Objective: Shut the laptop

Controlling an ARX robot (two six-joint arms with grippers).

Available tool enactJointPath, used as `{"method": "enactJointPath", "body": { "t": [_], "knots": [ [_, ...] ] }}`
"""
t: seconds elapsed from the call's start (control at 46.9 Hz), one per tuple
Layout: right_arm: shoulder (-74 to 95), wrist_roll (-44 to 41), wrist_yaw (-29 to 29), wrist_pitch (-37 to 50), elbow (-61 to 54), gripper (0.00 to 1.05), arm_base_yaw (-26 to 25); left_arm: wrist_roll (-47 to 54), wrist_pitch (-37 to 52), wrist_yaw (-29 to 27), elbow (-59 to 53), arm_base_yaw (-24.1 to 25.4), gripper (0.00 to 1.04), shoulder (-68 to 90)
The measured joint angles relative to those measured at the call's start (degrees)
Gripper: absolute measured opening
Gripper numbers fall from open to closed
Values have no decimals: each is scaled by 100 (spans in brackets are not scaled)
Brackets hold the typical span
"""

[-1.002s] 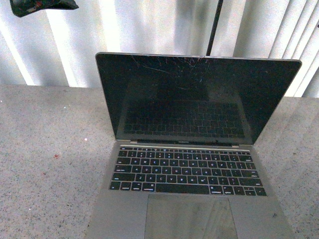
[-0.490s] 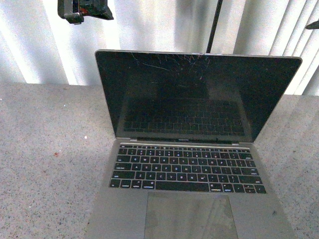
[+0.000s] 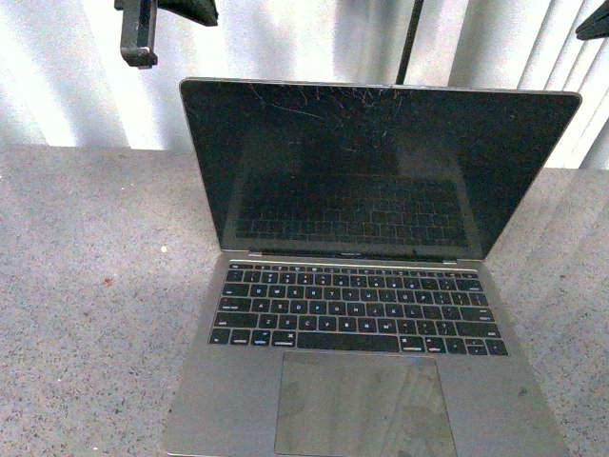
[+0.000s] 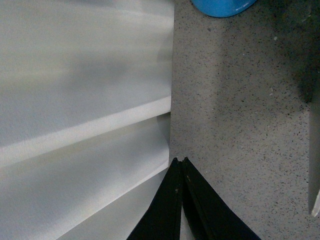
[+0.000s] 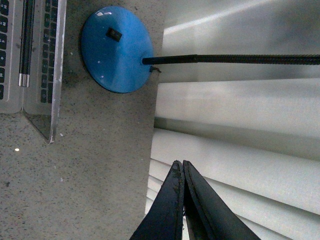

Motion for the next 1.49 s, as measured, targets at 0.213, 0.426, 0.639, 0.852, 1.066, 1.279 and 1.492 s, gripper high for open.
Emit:
{"method": "enactJointPath", "body": {
  "t": [0.213,0.426,0.639,0.852,1.066,1.279,1.492],
  "knots": [
    [122,208,-7,-157,76,3,28,-2,-111,39,26,-79,4,72],
    [199,389,-42,-190,79,3,109,-4,-166,35,131,-203,4,195],
    [326,586,-116,-179,79,3,199,-4,-181,35,186,-291,4,313],
    [428,678,-140,-203,79,3,282,-4,-225,37,184,-354,4,363],
    [450,750,-170,-249,66,3,326,-4,-216,39,160,-382,4,363],
    [459,761,-201,-304,-4,3,389,-2,-219,39,63,-407,4,363],
    [459,874,-262,-461,-17,3,452,-4,-223,48,-20,-450,4,363]
  ]
}}
